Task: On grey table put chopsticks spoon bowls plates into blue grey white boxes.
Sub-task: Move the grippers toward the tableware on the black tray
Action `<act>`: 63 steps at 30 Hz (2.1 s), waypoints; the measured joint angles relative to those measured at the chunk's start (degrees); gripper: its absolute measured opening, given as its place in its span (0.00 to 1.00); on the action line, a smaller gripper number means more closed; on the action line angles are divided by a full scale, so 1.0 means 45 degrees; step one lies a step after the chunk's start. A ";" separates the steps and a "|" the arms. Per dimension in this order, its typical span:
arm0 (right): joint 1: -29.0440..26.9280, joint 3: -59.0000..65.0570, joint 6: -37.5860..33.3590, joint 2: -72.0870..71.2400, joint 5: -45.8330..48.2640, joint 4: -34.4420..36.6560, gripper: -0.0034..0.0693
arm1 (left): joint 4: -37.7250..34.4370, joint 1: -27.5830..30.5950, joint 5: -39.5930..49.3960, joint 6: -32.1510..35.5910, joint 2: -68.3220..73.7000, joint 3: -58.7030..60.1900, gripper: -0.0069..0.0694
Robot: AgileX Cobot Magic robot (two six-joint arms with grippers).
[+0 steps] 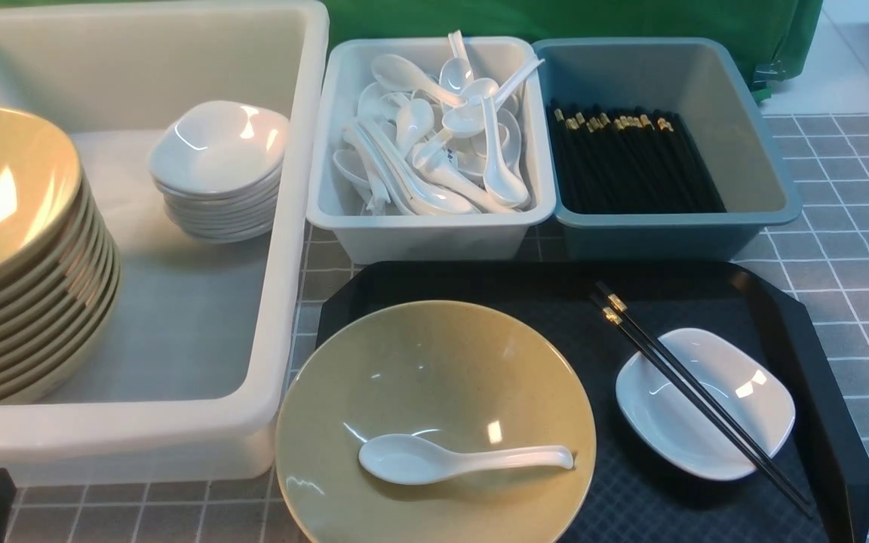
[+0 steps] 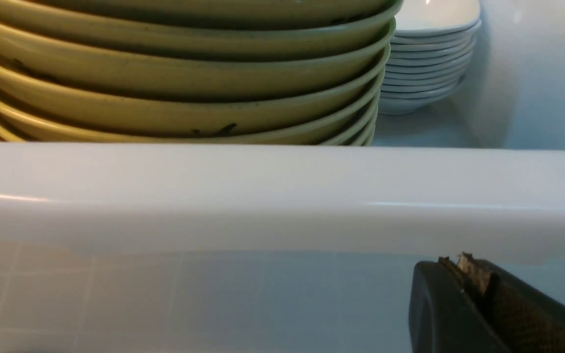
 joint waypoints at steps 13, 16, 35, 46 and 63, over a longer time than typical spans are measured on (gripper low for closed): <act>0.0000 0.0000 0.0214 0.0000 0.0000 0.0130 0.37 | -0.4873 0.0000 -0.0407 -0.1357 0.0000 0.0000 0.08; 0.0000 0.0000 0.1325 0.0000 0.0000 0.0920 0.37 | -0.7324 0.0000 -0.0435 -0.2296 0.0000 0.0000 0.08; 0.0377 -0.0437 0.4942 0.0000 0.1285 0.7549 0.37 | -1.4325 0.0000 -0.0208 -0.0684 0.0000 -0.1196 0.08; 0.1330 -0.6977 -0.3592 0.5119 0.4244 0.6869 0.12 | -1.1360 0.0000 0.2525 0.6652 0.4141 -0.6540 0.08; 0.4797 -1.3630 -0.6482 1.4935 1.1102 0.2006 0.09 | -0.1703 -0.5087 1.1137 0.4318 1.3651 -1.4119 0.08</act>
